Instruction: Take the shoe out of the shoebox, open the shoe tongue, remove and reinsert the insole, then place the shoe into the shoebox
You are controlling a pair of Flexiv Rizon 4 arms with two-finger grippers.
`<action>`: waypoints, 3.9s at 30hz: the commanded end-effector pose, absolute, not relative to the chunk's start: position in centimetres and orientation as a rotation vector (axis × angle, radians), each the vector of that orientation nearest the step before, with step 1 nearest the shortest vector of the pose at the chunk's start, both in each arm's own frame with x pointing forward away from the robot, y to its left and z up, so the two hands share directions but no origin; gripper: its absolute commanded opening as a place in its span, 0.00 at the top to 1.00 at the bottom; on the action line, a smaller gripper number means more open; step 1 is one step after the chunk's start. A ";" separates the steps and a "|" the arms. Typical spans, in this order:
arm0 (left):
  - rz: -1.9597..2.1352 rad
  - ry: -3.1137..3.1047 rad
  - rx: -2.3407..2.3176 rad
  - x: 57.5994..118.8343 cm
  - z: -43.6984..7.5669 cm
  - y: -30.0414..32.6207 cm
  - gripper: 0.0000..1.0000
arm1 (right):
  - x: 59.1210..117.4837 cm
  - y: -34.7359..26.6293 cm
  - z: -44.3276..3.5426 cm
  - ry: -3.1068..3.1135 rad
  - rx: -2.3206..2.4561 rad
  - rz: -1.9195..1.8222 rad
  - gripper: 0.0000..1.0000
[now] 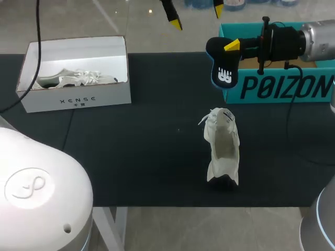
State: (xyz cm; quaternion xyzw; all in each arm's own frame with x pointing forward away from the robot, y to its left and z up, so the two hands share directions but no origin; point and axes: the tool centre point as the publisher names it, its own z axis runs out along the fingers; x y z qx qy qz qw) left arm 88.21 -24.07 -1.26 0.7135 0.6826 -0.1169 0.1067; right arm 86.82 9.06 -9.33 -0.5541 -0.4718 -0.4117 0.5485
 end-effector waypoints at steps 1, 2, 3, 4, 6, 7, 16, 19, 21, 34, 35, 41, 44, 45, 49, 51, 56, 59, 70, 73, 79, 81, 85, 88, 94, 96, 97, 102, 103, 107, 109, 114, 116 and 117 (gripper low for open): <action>-0.035 2.019 2.388 89.9 -0.5 -25.9 0.00 | 86.9 9.1 -9.4 -1.119 -1.313 -0.973 1.00; -0.038 2.021 2.388 90.0 -0.4 -26.0 0.00 | 86.9 9.1 -9.4 -1.119 -1.313 -0.973 1.00; -0.038 2.023 2.388 90.1 -0.2 -26.1 0.00 | 86.9 9.1 -9.4 -1.119 -1.313 -0.973 1.00; -0.009 2.041 2.379 90.2 -0.1 -26.2 0.00 | 86.9 9.1 -9.4 -1.119 -1.313 -0.973 1.00; 0.031 2.091 2.341 90.4 0.1 -26.2 0.00 | 86.9 9.1 -9.4 -1.119 -1.313 -0.973 1.00; 0.031 2.091 2.341 90.4 0.1 -26.2 0.00 | 86.9 9.1 -9.4 -1.119 -1.313 -0.973 1.00; 0.031 2.091 2.341 90.4 0.1 -26.2 0.00 | 87.0 9.1 -9.3 -1.129 -1.312 -0.970 1.00; 0.031 2.091 2.341 90.4 0.1 -26.2 0.00 | 87.2 8.7 -9.2 -1.167 -1.334 -0.958 1.00; 0.031 2.091 2.341 90.4 0.1 -26.2 0.00 | 87.2 8.0 -9.2 -1.176 -1.354 -0.959 1.00; 0.031 2.091 2.341 90.4 0.1 -26.2 0.00 | 86.6 8.6 -9.6 -1.187 -1.337 -0.952 1.00; 0.031 2.091 2.341 90.4 0.1 -26.2 0.00 | 86.6 8.8 -9.6 -1.191 -1.334 -0.948 1.00; 0.031 2.091 2.341 90.4 0.1 -26.2 0.00 | 86.5 9.3 -9.9 -1.194 -1.333 -0.933 1.00; 0.031 2.091 2.341 90.4 0.1 -26.2 0.00 | 86.5 9.3 -9.9 -1.194 -1.333 -0.933 1.00; 0.031 2.091 2.341 90.4 0.1 -26.2 0.00 | 86.5 9.3 -9.9 -1.194 -1.333 -0.933 1.00; 0.031 2.091 2.341 90.4 0.1 -26.2 0.00 | 86.5 9.3 -9.9 -1.194 -1.333 -0.933 1.00; 0.031 2.091 2.341 90.4 0.1 -26.2 0.00 | 86.5 9.3 -9.9 -1.194 -1.333 -0.933 1.00; -0.313 2.055 1.972 90.4 1.8 -24.9 0.00 | 86.5 9.3 -9.9 -1.194 -1.333 -0.933 1.00; -0.596 1.964 1.634 89.8 1.7 -22.6 0.00 | 86.5 9.3 -9.9 -1.194 -1.333 -0.933 1.00; -1.197 1.569 0.792 85.5 -4.2 -18.1 0.00 | 86.5 9.3 -9.9 -1.194 -1.333 -0.933 1.00; -1.221 1.537 0.754 84.9 -4.6 -17.7 0.00 | 86.5 9.3 -9.9 -1.194 -1.333 -0.933 1.00; -1.245 1.498 0.727 84.7 -4.5 -16.8 0.00 | 86.5 9.3 -9.9 -1.194 -1.333 -0.933 1.00; -1.283 1.485 0.733 85.0 -4.6 -16.6 0.00 | 86.5 9.3 -9.9 -1.194 -1.333 -0.933 1.00; -1.338 1.482 0.786 85.5 -5.0 -16.5 0.00 | 86.5 9.3 -9.9 -1.194 -1.333 -0.933 1.00; -1.387 1.475 0.814 85.9 -5.4 -16.6 0.00 | 86.5 9.3 -9.9 -1.194 -1.333 -0.933 1.00; -1.446 1.457 0.861 86.4 -5.7 -17.3 0.00 | 86.5 9.3 -9.9 -1.194 -1.333 -0.933 1.00; -1.460 1.445 0.896 86.5 -5.6 -17.7 0.00 | 86.5 9.3 -9.9 -1.194 -1.333 -0.933 1.00; -1.445 1.481 0.909 86.6 -5.6 -17.9 0.00 | 86.5 9.3 -9.9 -1.194 -1.333 -0.933 1.00; -1.440 1.502 0.936 86.7 -5.6 -18.3 0.00 | 86.5 9.3 -9.9 -1.194 -1.333 -0.933 1.00; -1.440 1.502 0.936 86.7 -5.6 -18.3 0.00 | 86.5 9.3 -9.9 -1.194 -1.333 -0.933 1.00; -1.440 1.502 0.936 86.7 -5.6 -18.3 0.00 | 86.5 9.3 -9.9 -1.194 -1.333 -0.933 1.00; -1.440 1.502 0.936 86.7 -5.6 -18.3 0.00 | 86.5 9.3 -9.9 -1.194 -1.333 -0.933 1.00; -1.440 1.502 0.936 86.7 -5.6 -18.3 0.00 | 86.5 9.3 -9.9 -1.194 -1.333 -0.933 1.00; -1.440 1.502 0.936 86.7 -5.6 -18.3 0.00 | 86.5 9.3 -9.9 -1.194 -1.333 -0.933 1.00; -1.440 1.502 0.936 86.7 -5.6 -18.3 0.00 | 86.5 9.3 -9.9 -1.194 -1.333 -0.933 1.00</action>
